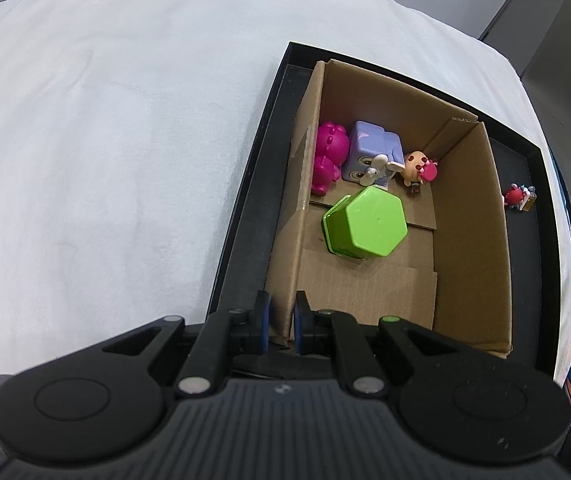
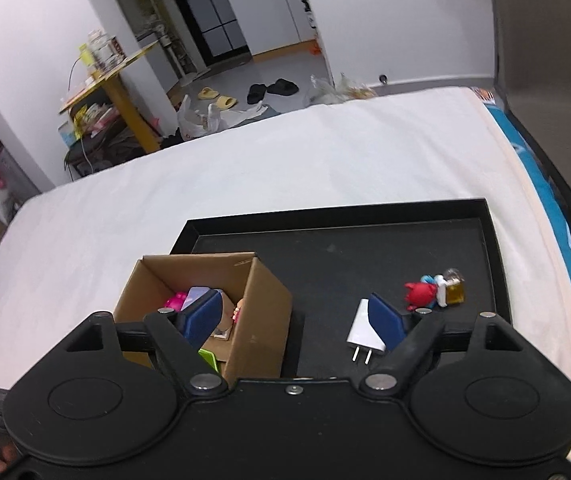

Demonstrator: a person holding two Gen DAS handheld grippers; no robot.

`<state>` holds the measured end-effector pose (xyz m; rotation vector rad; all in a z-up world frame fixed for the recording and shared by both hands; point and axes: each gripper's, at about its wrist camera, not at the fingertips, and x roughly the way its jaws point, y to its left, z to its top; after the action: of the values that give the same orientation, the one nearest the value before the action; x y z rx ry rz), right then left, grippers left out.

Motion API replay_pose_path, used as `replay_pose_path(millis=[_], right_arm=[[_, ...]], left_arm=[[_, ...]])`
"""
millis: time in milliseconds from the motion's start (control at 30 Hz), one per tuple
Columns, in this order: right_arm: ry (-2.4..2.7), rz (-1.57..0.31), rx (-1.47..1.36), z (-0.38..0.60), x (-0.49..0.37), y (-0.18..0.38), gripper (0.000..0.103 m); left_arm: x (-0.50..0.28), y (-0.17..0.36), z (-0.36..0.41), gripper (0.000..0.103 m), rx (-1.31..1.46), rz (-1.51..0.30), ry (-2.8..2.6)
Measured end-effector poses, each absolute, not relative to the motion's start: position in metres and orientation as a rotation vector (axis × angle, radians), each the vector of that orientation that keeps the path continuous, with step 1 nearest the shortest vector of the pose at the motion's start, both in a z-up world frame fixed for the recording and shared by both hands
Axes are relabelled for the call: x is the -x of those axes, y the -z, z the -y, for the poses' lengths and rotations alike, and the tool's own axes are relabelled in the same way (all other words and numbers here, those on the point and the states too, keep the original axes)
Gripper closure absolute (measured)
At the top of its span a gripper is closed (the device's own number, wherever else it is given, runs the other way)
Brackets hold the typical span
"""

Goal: Organize rigid objects
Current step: 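Move the right gripper to the white charger and close on it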

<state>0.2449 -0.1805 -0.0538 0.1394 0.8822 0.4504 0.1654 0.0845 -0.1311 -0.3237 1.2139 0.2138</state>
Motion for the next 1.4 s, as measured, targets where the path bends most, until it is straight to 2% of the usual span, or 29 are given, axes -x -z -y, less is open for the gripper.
replay_pose_path(millis=[167,333,467,833,1100,1267,1400], right_arm=[[-0.422,-0.905,-0.205,0.197,-0.251,0.057,0.015],[-0.380,-0.936,-0.222,0.203,-0.256,0.062,0.013],[-0.364,-0.968,-0.270,0.211,-0.260,0.068,0.005],[-0.319,-1.058,-0.347,0.215,-0.272,0.101,0.004],[-0.308,-1.076,-0.329,0.206,-0.279,0.121,0.021],[-0.281,-1.090,-0.294,0.198,-0.283,0.135,0.036],[-0.264,-1.088,-0.272,0.194,-0.285,0.142,0.040]], left_arm=[[-0.165,0.131,-0.085,0.092,0.324,-1.213,-0.215],[-0.165,0.130,-0.084,0.092,0.326,-1.213,-0.215],[-0.165,0.130,-0.085,0.092,0.328,-1.212,-0.212],[-0.166,0.131,-0.087,0.092,0.336,-1.218,-0.209],[-0.167,0.132,-0.088,0.092,0.345,-1.220,-0.212],[-0.166,0.132,-0.087,0.092,0.333,-1.217,-0.218],[-0.167,0.132,-0.085,0.092,0.324,-1.217,-0.224]])
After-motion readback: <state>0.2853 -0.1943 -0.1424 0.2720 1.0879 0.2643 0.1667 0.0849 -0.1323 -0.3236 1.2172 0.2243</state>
